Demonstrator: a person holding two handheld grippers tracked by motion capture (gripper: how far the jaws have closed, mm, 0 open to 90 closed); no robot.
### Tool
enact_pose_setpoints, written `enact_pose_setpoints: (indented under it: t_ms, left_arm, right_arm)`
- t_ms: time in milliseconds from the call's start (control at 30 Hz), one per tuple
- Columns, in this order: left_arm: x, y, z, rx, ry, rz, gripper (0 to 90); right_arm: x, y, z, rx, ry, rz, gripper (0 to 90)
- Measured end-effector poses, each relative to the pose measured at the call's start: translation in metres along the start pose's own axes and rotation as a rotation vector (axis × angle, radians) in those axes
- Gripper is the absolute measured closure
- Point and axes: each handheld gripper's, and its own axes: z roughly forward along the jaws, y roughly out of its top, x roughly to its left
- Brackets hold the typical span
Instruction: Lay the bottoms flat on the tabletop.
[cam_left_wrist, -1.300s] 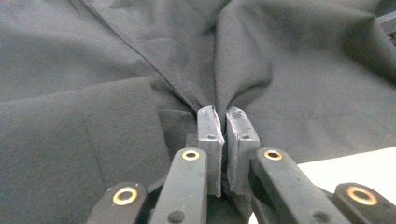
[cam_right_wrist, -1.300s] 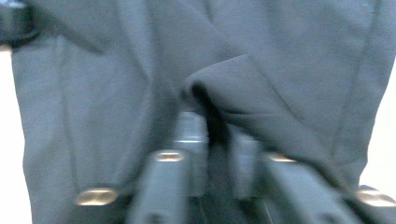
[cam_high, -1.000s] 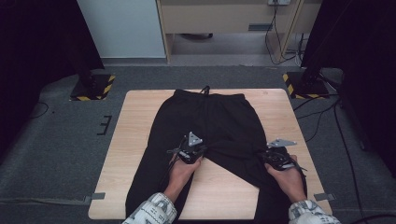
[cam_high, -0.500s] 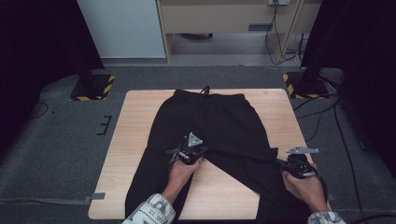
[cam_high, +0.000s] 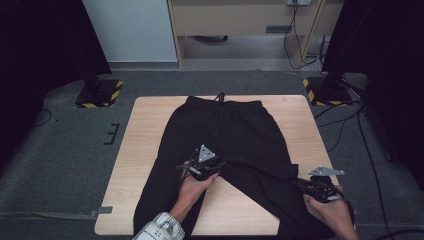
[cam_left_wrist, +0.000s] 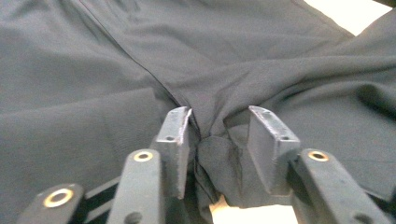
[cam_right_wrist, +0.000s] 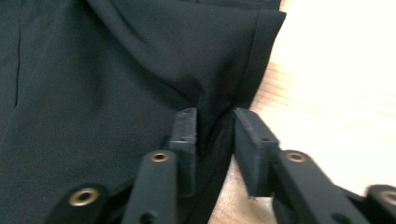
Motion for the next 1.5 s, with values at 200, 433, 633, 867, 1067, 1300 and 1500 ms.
enact_pose_setpoints:
  t_ms: [200, 433, 633, 867, 1067, 1300, 1500]
  left_arm:
    - [-0.001, 0.003, -0.019, -0.016, 0.023, 0.041, 43.4]
    - [0.019, 0.005, -0.036, -0.012, 0.030, 0.038, 33.4]
    - [0.045, -0.002, -0.061, 0.001, 0.045, -0.002, 22.6]
    - [0.072, -0.017, -0.092, -0.042, 0.083, -0.088, 16.7]
    - [0.085, -0.035, -0.129, -0.052, 0.119, -0.060, 16.4]
    - [0.105, -0.056, -0.160, -0.058, 0.158, -0.085, 16.4]
    - [0.118, -0.064, -0.174, -0.073, 0.187, -0.120, 16.7]
  right_arm:
    - [0.004, 0.002, 0.001, 0.007, -0.023, -0.010, 41.6]
    - [-0.003, 0.023, 0.003, -0.047, -0.015, 0.001, 20.2]
    - [-0.013, 0.058, 0.013, -0.078, 0.023, -0.020, 20.9]
    - [-0.024, 0.102, 0.040, -0.078, -0.036, 0.001, 43.5]
    - [-0.041, 0.121, 0.067, -0.043, -0.063, 0.055, 56.9]
    - [-0.053, 0.125, 0.091, 0.010, -0.082, 0.091, 52.4]
    - [-0.057, 0.129, 0.104, 0.075, -0.067, 0.054, 78.9]
